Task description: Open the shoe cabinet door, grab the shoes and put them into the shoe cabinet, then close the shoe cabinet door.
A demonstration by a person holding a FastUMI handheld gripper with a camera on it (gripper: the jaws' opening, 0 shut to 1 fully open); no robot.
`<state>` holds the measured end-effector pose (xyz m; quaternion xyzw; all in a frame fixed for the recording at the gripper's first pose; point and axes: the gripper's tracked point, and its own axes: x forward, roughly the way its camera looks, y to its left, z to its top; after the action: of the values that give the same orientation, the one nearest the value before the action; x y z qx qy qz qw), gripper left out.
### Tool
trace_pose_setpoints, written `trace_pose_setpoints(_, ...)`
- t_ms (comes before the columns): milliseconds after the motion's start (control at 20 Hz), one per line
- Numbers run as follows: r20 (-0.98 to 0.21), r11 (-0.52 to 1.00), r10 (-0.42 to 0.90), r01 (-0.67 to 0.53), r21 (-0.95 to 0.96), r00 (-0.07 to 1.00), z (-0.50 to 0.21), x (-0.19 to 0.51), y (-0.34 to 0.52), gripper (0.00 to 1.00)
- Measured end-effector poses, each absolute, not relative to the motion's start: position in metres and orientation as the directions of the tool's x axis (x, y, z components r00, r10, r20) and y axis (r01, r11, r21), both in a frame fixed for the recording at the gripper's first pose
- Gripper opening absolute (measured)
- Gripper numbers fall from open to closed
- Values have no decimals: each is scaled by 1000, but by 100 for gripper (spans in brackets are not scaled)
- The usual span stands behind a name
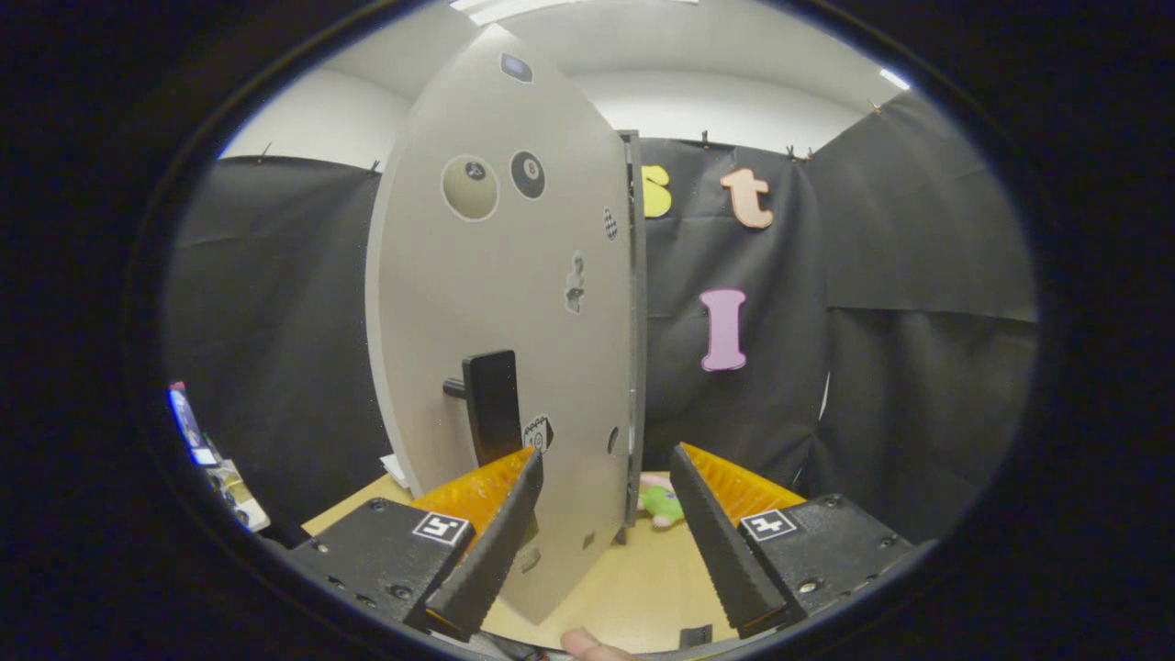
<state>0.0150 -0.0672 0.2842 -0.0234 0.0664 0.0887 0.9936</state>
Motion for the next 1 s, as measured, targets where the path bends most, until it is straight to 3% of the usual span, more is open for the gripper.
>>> trace_pose_setpoints(350,-86,988,145,-149,-43,986,273,41,7,93)
trace_pose_setpoints(700,-114,974,212,-219,-57,971,243,72,99,95)
trace_pose_setpoints(1000,-68,976,206,-200,83,976,233,65,111,96)
